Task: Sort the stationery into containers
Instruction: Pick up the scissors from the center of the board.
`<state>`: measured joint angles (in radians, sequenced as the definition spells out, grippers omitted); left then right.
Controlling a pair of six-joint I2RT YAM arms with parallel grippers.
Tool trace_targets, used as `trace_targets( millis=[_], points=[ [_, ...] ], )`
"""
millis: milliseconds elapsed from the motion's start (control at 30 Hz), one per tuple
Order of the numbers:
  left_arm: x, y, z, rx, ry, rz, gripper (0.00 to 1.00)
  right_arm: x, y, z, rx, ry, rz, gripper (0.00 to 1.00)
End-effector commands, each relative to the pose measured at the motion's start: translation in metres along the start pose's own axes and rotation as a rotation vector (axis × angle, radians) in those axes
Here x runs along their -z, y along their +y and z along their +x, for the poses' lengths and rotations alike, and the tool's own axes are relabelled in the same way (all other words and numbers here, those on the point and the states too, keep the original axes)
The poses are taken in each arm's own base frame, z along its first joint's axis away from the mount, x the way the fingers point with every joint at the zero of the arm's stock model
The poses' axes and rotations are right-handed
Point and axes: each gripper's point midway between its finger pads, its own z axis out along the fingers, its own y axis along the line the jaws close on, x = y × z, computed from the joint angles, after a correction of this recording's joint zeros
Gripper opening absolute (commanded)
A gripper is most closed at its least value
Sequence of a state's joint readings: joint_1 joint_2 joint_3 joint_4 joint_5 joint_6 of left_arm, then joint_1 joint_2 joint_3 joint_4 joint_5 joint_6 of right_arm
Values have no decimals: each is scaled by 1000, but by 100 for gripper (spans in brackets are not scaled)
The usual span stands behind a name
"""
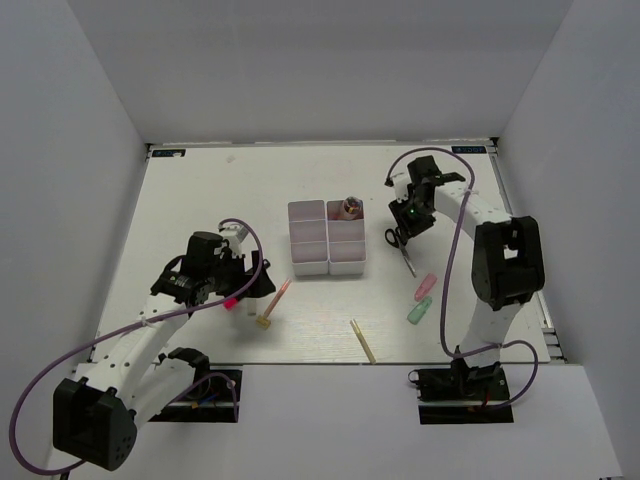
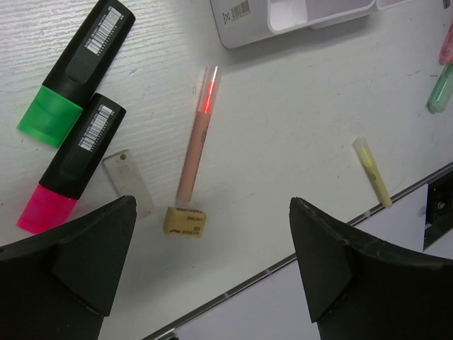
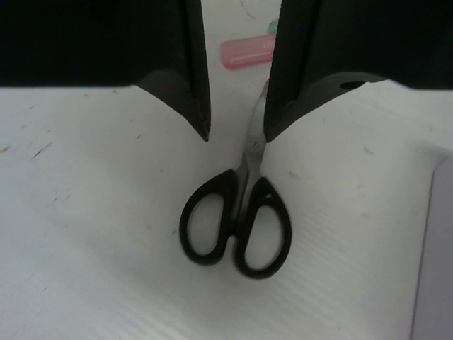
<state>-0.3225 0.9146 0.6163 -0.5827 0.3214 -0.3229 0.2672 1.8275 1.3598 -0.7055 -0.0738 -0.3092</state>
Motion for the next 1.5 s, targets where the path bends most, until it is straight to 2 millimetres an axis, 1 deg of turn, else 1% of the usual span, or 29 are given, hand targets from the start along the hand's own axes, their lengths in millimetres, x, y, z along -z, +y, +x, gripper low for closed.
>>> trace_targets(
  millis=[0, 33, 67, 133, 167, 200, 233, 267, 367, 467, 500, 700, 967, 1100, 1167, 1233, 1300, 1333, 1367, 1433, 1467],
  points=[
    [2, -1, -8, -12, -21, -3, 100, -4, -17, -37, -43, -110, 35, 41],
    [2, -1, -9, -13, -23, -6, 100, -12, -22, -37, -54, -101, 39, 46],
    [2, -1, -7, -13, -13, -5, 100, -12, -27, -38, -64, -108, 45, 46],
    [1, 0, -9, -11, -20, -6, 100, -18, -30, -44, -64, -117, 42, 46],
    [1, 0, -6, -10, -8, -6, 100, -19, -34, -45, -70, -124, 49, 46],
    [1, 0, -7, -11, -11, -7, 100, -23, -34, -45, -73, -121, 49, 46],
    [0, 0, -6, -10, -7, -7, 100, -23, -39, -53, -76, -144, 61, 44],
    [1, 0, -8, -12, -11, -6, 100, -27, -41, -51, -79, -136, 65, 44],
    [0, 2, -6, -11, -7, -14, 100, -33, -49, -53, -93, -137, 81, 37],
    [0, 1, -6, -11, -3, -11, 100, -40, -52, -51, -101, -120, 77, 32],
    [0, 1, -7, -10, -6, -11, 100, -39, -53, -51, -104, -119, 75, 32],
    [-1, 1, -6, -10, -2, -11, 100, -54, -49, -37, -105, -67, 46, 30],
    [0, 2, -6, -12, 0, -13, 100, -65, -45, -22, -109, -24, 14, 27],
    [0, 1, -7, -13, -7, -9, 100, -70, -43, -14, -117, 3, -3, 20],
    [0, 1, -7, -13, -5, -12, 100, -71, -41, -11, -124, 15, -20, 11],
    [0, 2, -5, -11, -1, -14, 100, -70, -39, -10, -124, 17, -31, 0],
    [1, 1, -7, -14, -7, -14, 100, -66, -39, -11, -127, 9, -39, 0],
    [0, 2, -7, -14, -8, -15, 100, -59, -40, -18, -127, -18, -38, 0],
    [1, 2, -7, -14, -8, -15, 100, -56, -40, -20, -122, -28, -38, 0],
    [1, 1, -7, -15, -10, -13, 100, -39, -40, -33, -80, -81, -44, 0],
    [1, 2, -7, -15, -10, -16, 100, -19, -37, -44, -59, -125, -35, 0]
  ],
)
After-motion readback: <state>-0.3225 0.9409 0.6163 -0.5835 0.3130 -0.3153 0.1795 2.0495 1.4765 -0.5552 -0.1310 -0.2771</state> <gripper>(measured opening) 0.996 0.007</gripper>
